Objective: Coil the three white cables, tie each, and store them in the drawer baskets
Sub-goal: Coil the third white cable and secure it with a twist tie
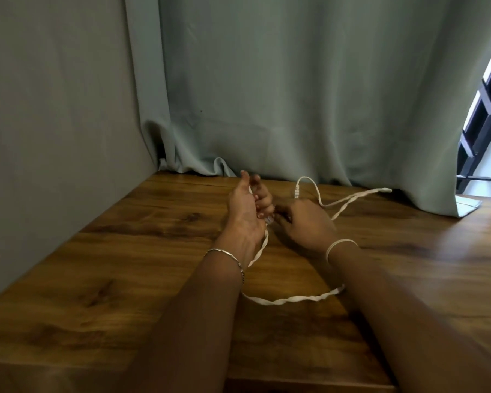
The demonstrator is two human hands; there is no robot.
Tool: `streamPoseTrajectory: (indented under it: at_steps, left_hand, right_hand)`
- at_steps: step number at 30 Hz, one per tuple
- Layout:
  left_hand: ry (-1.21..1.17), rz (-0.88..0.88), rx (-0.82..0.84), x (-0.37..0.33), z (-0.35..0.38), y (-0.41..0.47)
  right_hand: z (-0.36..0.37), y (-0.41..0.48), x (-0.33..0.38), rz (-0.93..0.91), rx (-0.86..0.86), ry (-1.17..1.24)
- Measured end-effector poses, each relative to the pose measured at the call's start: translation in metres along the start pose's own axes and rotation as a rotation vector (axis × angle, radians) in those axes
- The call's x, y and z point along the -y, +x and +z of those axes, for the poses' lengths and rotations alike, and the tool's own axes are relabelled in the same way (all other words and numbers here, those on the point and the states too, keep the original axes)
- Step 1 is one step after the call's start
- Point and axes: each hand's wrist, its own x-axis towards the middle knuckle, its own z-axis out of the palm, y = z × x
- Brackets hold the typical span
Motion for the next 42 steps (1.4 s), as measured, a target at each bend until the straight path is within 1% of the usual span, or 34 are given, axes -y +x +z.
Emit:
streamPoseTrajectory:
  at_steps: [4, 7, 9, 11, 14, 16, 18, 20, 22, 26, 28, 29, 31, 33, 35, 40, 42]
  left_hand:
    - [-0.007, 0.112, -0.045, -0.008, -0.003, 0.004]
    - [0.080, 0.163, -0.031, -0.008, -0.004, 0.006]
    - [0.156, 0.189, -0.028, -0.008, -0.005, 0.007]
    - [0.293, 0.233, -0.032, -0.006, -0.007, 0.010]
    - [0.650, 0.332, -0.023, 0.001, -0.009, 0.012]
    - [0.880, 0.366, -0.015, 0.005, -0.008, 0.011]
    - [1.043, 0.390, 0.004, 0.009, -0.006, 0.008]
    - [1.107, 0.400, 0.029, 0.012, -0.006, 0.008]
    - [1.132, 0.375, 0.058, 0.013, -0.005, 0.008]
    - [1.286, 0.378, 0.057, 0.011, -0.003, 0.007]
    - [1.275, 0.372, 0.053, 0.008, 0.001, 0.004]
    - [1.242, 0.337, 0.058, 0.007, 0.002, 0.002]
    - [1.116, 0.183, 0.084, 0.005, 0.007, -0.002]
    - [1.012, -0.004, 0.136, 0.003, 0.008, -0.007]
    - [0.948, -0.112, 0.193, 0.003, 0.007, -0.009]
    - [0.745, -0.132, 0.183, 0.002, 0.003, -0.005]
    - [0.688, -0.168, 0.186, 0.000, 0.002, -0.005]
  right_hand:
    - [-0.008, -0.002, 0.009, -0.084, 0.103, 0.036]
    - [-0.011, -0.006, 0.014, -0.142, 0.096, 0.032]
    - [-0.016, -0.008, 0.014, -0.168, 0.046, 0.031]
    - [-0.020, -0.010, 0.012, -0.194, -0.005, 0.006]
    - [-0.025, -0.013, 0.006, -0.218, -0.114, -0.103]
    - [-0.029, -0.014, 0.003, -0.251, -0.220, -0.221]
    - [-0.031, -0.013, -0.001, -0.306, -0.318, -0.359]
    - [-0.031, -0.010, -0.006, -0.348, -0.385, -0.457]
    - [-0.030, -0.007, -0.012, -0.386, -0.409, -0.511]
    - [-0.028, -0.005, -0.021, -0.387, -0.471, -0.596]
    - [-0.026, -0.003, -0.023, -0.366, -0.495, -0.643]
    - [-0.026, -0.002, -0.024, -0.343, -0.507, -0.670]
    - [-0.028, 0.000, -0.027, -0.272, -0.522, -0.691]
    - [-0.027, 0.002, -0.029, -0.228, -0.487, -0.643]
    - [-0.024, 0.003, -0.028, -0.179, -0.443, -0.575]
    - [-0.014, 0.013, -0.026, -0.058, -0.406, -0.356]
    - [-0.005, 0.017, -0.029, -0.052, -0.383, -0.268]
